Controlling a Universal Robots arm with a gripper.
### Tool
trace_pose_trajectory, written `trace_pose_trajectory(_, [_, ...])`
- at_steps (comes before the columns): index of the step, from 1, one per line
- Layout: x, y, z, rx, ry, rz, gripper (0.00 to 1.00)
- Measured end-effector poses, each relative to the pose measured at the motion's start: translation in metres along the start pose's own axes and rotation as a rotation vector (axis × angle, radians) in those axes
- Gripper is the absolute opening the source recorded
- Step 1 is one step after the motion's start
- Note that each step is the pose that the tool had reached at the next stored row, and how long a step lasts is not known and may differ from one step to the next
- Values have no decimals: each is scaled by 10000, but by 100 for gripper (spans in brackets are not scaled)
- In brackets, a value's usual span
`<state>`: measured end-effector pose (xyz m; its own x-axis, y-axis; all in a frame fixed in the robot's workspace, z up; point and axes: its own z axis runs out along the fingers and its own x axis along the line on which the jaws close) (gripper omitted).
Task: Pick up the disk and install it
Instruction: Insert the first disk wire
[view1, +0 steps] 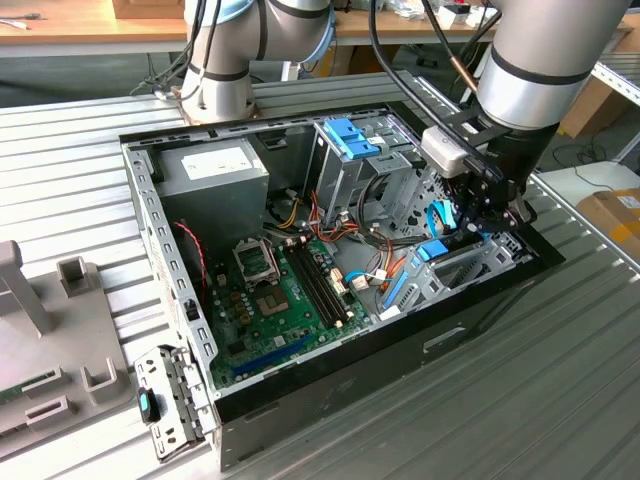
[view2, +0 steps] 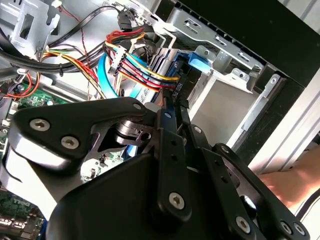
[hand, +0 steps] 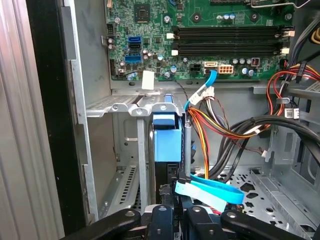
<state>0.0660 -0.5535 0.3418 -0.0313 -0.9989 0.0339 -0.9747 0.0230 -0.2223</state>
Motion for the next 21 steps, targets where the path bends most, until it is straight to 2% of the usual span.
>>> trace_pose_trajectory(7, [-8, 8, -1, 0, -1, 5, 17])
trace_pose_trajectory(10, [-8, 8, -1, -116, 2, 0, 17])
trace_pose_trajectory(13, [-8, 8, -1, -140, 2, 0, 17])
trace_pose_trajectory(17, [-9, 5, -10, -152, 73, 303, 17])
trace_pose_trajectory(21, [-9, 1, -27, -154, 85, 371, 17])
